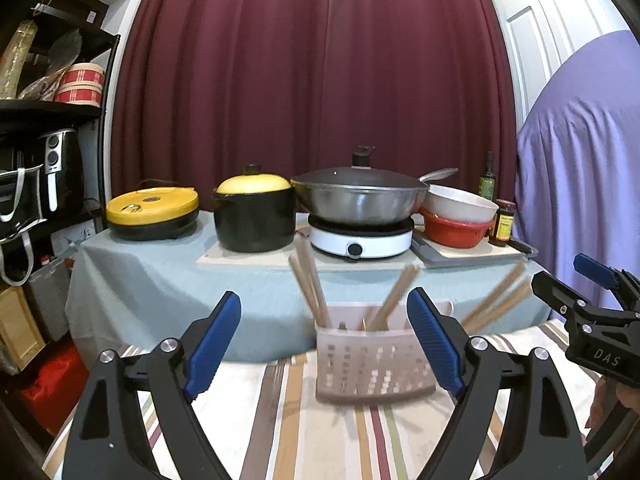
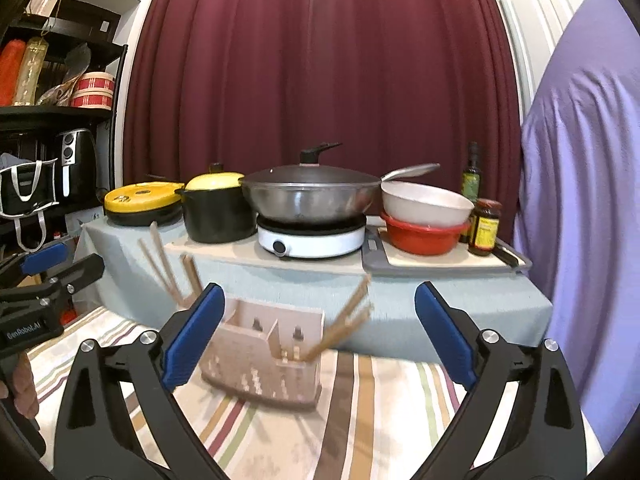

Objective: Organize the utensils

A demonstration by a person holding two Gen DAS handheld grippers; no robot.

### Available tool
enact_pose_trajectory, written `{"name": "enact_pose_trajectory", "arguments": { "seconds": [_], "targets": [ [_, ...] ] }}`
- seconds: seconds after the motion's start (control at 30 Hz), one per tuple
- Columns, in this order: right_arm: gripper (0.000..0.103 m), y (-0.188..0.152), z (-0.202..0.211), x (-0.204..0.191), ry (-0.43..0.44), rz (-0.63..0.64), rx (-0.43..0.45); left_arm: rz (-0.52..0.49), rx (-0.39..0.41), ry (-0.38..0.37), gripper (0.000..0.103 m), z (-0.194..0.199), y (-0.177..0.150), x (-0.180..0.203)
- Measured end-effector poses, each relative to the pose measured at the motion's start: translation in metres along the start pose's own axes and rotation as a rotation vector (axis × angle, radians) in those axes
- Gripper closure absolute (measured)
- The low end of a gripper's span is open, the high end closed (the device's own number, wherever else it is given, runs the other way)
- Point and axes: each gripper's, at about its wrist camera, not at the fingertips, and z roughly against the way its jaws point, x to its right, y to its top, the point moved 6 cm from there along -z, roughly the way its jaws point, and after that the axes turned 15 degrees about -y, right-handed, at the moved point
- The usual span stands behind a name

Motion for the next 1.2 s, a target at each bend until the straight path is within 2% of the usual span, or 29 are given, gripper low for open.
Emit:
{"name": "enact_pose_trajectory", "arguments": {
  "seconds": [0.37,0.63,0.9,1.2],
  "targets": [
    [0.008,-0.054,0.07,0.013,0.002,0.028,-0.058,0.038,-0.028,-0.007,0.02,0.061,-0.04,0.017],
    [0.008,-0.08,0.118,0.017,0.009,0.042,-0.028,0.024,-0.005,0.014,0.019,0.102,-0.065,0.03],
    [0.008,-0.117,0.15,0.02,0.002,0.051,-0.035,-0.001,-0.007,0.044,0.019,0.126,-0.094,0.032],
    [0.007,-0.139,0.173,0.016,-0.001,0.034,-0.039,0.02,-0.078,0.037,0.019,0.131,-0.132,0.032]
  ]
}}
